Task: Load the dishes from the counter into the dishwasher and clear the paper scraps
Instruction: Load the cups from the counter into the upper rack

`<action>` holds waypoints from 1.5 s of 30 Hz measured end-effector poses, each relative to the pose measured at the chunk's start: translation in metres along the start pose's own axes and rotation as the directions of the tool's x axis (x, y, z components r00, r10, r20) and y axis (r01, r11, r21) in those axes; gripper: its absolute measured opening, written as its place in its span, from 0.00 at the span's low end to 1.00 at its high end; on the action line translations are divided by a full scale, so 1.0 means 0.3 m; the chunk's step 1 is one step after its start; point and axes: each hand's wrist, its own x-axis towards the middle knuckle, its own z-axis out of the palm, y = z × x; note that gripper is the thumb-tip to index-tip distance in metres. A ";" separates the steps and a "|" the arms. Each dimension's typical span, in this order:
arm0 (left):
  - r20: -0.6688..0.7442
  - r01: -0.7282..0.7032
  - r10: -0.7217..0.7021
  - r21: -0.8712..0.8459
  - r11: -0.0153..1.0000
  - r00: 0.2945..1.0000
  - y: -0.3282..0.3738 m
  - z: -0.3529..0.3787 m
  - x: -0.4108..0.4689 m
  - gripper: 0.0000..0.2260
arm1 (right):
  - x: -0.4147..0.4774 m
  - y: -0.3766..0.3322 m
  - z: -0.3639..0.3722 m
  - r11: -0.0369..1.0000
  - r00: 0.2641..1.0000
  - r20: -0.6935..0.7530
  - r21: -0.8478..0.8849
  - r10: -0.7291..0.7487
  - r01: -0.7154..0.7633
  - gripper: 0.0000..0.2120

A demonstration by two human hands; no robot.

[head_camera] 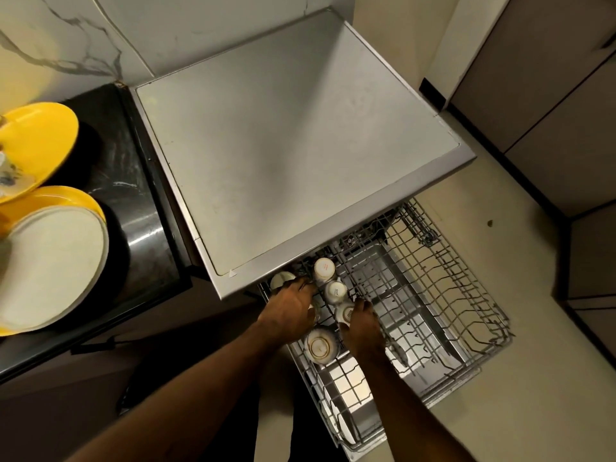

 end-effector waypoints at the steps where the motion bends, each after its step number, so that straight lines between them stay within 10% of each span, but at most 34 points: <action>1: -0.028 -0.017 0.017 0.005 1.000 0.999 0.007 -0.008 -0.013 0.25 | -0.018 -0.013 -0.032 0.999 1.000 -0.010 0.051 0.003 -0.002 0.37; 15: -0.280 -0.175 0.108 -0.228 0.958 0.954 -0.087 -0.269 -0.246 0.23 | -0.355 -0.361 -0.548 0.855 0.909 -0.288 0.342 -0.300 0.390 0.26; 45: -0.596 -0.066 -0.211 -0.408 0.910 0.775 -0.848 -0.632 -0.615 0.17 | -0.456 -1.350 -0.425 0.728 0.755 -0.133 0.202 -0.642 0.655 0.27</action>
